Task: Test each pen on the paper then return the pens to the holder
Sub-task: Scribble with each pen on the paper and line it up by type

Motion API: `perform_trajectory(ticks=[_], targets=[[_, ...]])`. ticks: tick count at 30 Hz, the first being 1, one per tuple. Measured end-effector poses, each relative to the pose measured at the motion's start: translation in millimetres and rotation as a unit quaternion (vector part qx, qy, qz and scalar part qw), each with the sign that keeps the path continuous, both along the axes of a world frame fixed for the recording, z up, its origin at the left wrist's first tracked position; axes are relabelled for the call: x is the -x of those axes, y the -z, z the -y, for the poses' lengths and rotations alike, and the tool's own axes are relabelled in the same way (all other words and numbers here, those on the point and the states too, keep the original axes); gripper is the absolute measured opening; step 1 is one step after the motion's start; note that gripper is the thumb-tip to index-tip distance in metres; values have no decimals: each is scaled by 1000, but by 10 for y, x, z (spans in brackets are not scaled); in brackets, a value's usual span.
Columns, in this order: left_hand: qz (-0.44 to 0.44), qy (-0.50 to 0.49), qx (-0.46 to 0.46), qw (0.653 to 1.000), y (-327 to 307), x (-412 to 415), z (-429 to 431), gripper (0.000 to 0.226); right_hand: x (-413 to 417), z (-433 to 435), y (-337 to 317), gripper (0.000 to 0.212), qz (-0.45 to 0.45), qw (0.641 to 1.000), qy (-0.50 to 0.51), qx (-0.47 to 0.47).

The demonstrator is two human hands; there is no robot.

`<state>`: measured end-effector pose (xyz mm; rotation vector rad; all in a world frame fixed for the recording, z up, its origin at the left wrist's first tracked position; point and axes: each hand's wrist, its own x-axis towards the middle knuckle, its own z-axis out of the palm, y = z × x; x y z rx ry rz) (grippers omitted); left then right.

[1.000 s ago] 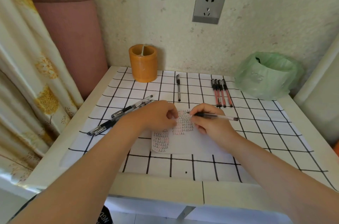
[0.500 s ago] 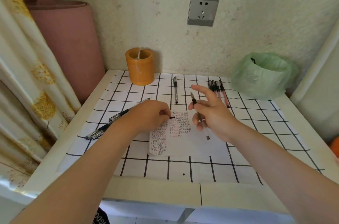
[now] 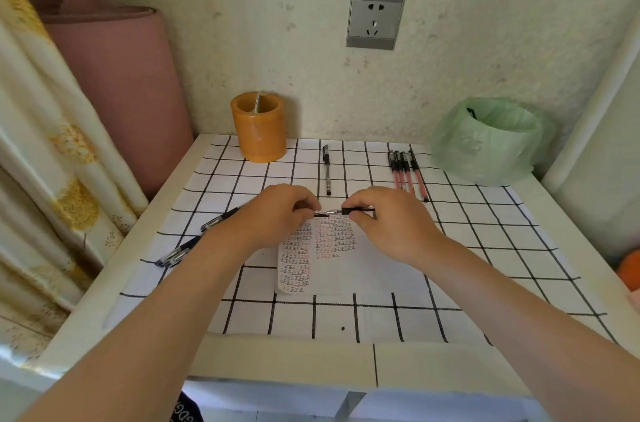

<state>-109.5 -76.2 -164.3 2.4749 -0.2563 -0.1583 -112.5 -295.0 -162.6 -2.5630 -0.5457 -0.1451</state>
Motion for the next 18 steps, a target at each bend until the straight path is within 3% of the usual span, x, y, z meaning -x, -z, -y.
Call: perform_trajectory(ticks=[7, 10, 14, 18], targets=[[-4, 22, 25, 999, -61, 75, 81, 16, 4, -53, 70, 22, 18, 999, -44, 3], [-18, 9, 53, 998, -62, 108, 142, 11, 44, -79, 56, 27, 40, 996, -63, 53], [-87, -21, 113, 990, -46, 140, 209, 2, 85, -127, 76, 62, 119, 970, -43, 208], [-182, 5, 152, 972, -73, 195, 227, 13, 102, -183, 98, 68, 168, 961, -43, 216]])
